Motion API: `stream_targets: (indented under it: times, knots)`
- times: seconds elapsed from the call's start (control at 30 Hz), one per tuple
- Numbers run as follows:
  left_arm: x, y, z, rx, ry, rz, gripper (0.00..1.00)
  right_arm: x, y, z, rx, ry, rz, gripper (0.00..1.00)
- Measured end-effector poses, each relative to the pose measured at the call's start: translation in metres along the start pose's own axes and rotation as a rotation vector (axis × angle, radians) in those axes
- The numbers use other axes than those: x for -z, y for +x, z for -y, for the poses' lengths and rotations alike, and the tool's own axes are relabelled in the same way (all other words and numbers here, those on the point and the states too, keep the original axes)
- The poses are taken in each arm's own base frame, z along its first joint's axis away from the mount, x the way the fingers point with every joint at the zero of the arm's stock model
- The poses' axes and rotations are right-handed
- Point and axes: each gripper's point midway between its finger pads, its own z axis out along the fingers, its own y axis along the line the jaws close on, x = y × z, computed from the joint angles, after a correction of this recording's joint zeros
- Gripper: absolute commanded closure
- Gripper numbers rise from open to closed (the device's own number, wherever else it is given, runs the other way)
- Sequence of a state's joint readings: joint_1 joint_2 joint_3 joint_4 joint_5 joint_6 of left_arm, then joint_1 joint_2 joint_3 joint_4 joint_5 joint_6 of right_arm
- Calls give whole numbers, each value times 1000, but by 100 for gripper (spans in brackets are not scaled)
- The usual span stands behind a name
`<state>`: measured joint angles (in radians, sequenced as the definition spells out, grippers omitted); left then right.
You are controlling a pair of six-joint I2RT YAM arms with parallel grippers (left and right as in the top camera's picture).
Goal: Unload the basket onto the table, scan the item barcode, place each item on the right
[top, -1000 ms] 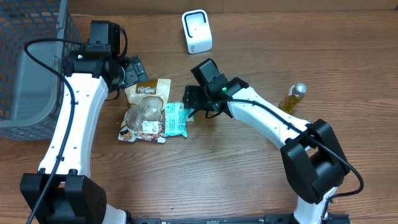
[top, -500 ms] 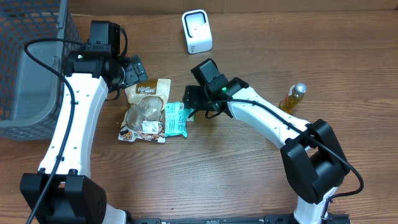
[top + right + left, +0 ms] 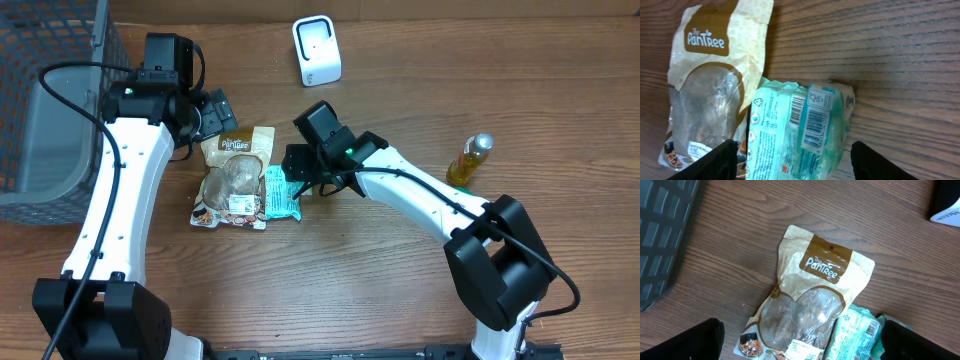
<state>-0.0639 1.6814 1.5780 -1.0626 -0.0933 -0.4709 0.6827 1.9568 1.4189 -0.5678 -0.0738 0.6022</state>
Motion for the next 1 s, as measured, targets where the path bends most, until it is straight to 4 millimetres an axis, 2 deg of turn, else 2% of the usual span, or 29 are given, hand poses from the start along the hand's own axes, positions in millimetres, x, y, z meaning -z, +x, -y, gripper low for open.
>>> stream_targets:
  times: [0.3,0.47,1.0]
  knots:
    - [0,0,0,0,0,0,0,-14,4,6,-3,18,-18,28]
    - [0,0,0,0,0,0,0,-15,3,5,-2,15,-13,28]
    - [0,0,0,0,0,0,0,-22,2,9,-2,31,-3,36]
